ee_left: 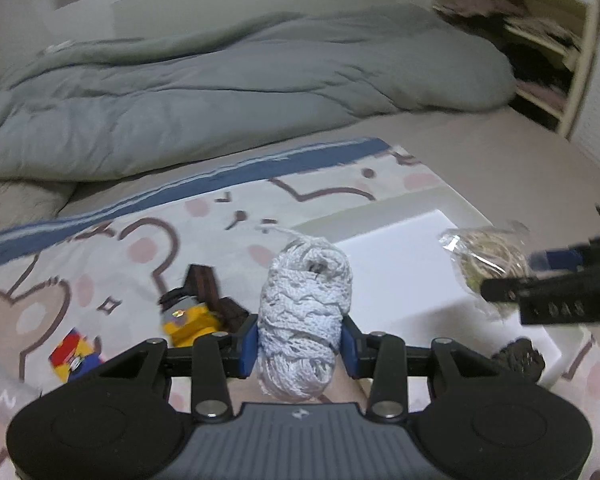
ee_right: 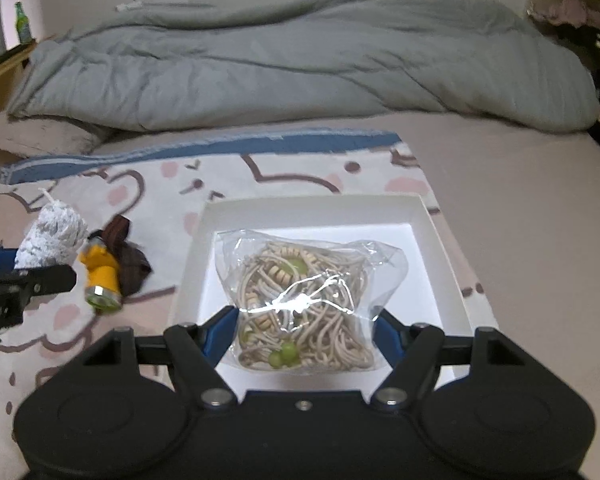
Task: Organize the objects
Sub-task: 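Carry the knit ball with the left gripper while the right carries the bag over the white tray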
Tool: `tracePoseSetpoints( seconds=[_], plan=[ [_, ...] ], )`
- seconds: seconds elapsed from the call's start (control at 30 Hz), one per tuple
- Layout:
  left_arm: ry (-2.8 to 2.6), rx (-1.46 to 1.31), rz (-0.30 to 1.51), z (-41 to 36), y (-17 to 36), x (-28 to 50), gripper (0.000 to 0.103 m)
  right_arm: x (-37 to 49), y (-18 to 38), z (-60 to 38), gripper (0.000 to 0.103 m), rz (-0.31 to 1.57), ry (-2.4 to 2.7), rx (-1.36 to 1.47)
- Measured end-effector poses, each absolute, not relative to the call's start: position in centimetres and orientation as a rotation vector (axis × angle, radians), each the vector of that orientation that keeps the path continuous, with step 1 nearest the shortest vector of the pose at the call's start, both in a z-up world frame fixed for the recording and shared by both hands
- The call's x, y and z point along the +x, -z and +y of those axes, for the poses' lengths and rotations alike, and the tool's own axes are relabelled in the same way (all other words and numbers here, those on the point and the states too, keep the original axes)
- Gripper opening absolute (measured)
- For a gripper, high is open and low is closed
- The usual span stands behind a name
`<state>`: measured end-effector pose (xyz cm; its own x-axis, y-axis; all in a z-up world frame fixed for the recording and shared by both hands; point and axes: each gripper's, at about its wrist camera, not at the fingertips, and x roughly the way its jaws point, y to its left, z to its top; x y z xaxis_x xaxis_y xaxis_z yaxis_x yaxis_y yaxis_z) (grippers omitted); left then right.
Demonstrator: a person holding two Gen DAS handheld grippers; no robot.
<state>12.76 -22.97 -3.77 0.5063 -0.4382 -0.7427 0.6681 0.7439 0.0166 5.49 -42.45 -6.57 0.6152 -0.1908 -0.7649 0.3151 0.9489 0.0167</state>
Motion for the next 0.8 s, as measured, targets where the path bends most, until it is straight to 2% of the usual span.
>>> tracePoseSetpoints(
  seconds=[0.23,0.8],
  plan=[
    [0.777,0.406,0.800,-26.0,5.4,11.5,0.042,5.8,8.8,-44.8,0.073,0.920,0.343,0.179],
    [0.858,0.390,0.905,-30.4,9.0,10.2,0.043,6.5,12.0,-46.1,0.073,0.992,0.373,0.199]
  ],
)
